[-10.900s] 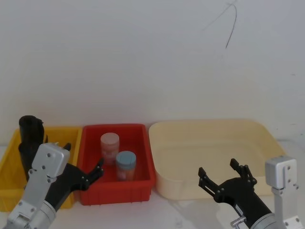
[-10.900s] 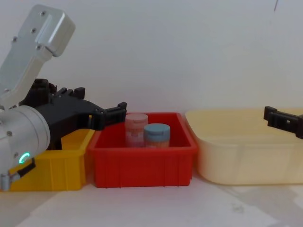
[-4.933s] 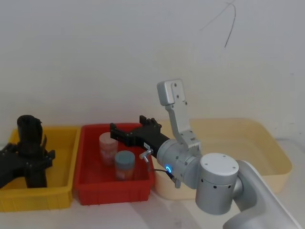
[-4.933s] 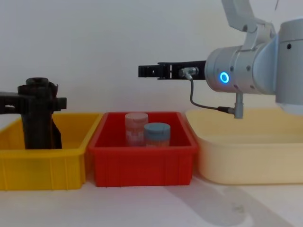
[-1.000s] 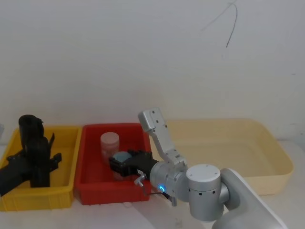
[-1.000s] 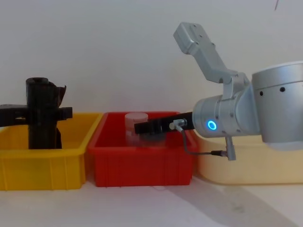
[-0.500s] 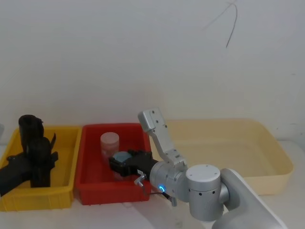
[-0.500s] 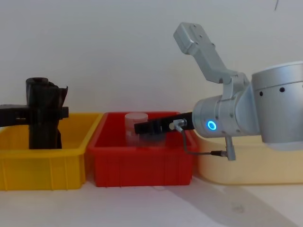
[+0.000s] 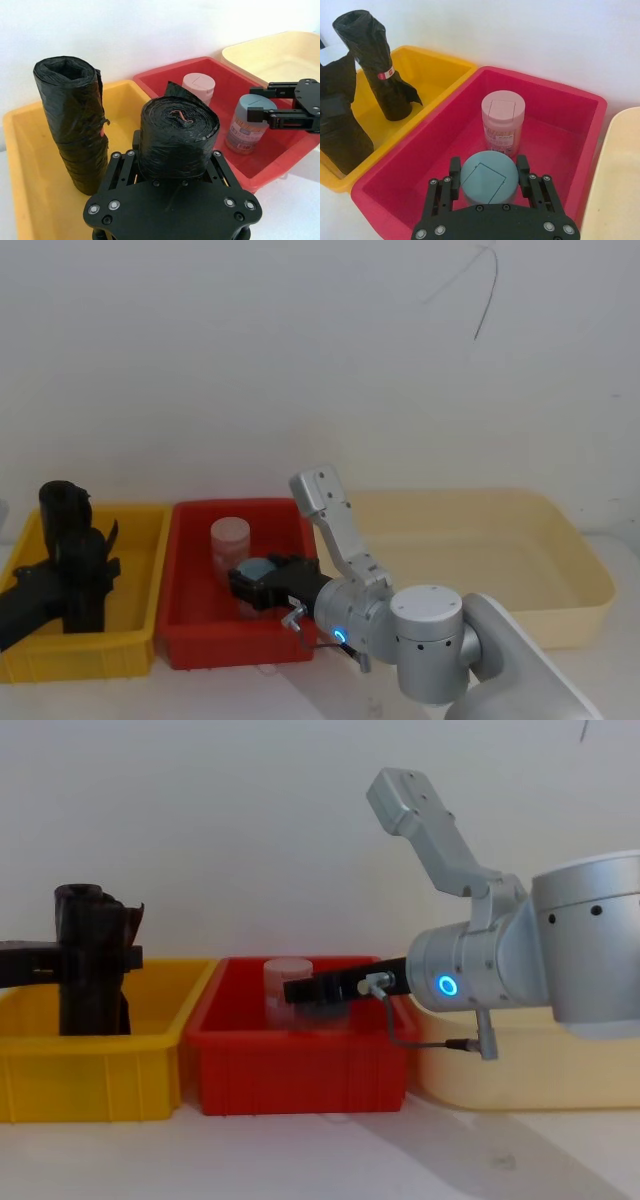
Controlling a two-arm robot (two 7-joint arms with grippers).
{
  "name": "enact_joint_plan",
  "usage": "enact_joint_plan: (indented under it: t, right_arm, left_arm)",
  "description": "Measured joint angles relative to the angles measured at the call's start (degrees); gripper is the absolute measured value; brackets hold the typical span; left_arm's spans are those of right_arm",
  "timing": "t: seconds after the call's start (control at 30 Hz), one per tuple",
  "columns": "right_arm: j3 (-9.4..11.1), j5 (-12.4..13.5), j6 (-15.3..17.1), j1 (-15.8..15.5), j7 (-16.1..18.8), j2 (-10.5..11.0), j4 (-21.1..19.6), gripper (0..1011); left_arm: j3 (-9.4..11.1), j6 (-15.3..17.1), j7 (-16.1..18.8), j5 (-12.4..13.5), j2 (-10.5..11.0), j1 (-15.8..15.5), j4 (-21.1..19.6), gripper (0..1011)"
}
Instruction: Pick up the garbage bag with the one hand and transfer it to the other hand.
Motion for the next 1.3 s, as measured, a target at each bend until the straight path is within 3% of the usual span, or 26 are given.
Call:
enact_joint_plan:
  t: [0.2,0.4,0.93,1.3]
  right_arm:
    - [0.36,0.36,0.07,-0.39,0.55,0.18,-1.22,647]
    - [1.21,1.75,0.57,-1.01,1.61,0.57,-4.03,647]
    - [6.98,8.65,4.32,-2.18,4.54,1.89,-16.26,647]
    - [10.29,10.3,4.77,-2.24,3.3,3.1,-20.35,647]
  left_arm:
    - [0.32,1.29,0.7,0.16,0.51,-0.1,-0.69,476]
    - [1.08,4.52,1.27,0.68,1.8,-0.56,-2.81,476]
    - [2.7,12.48,0.44,0.6,5.21,-4.36,-10.64,476]
    - [5.18,14.37,-1.97,1.43,6.74,-9.18,-13.32,476]
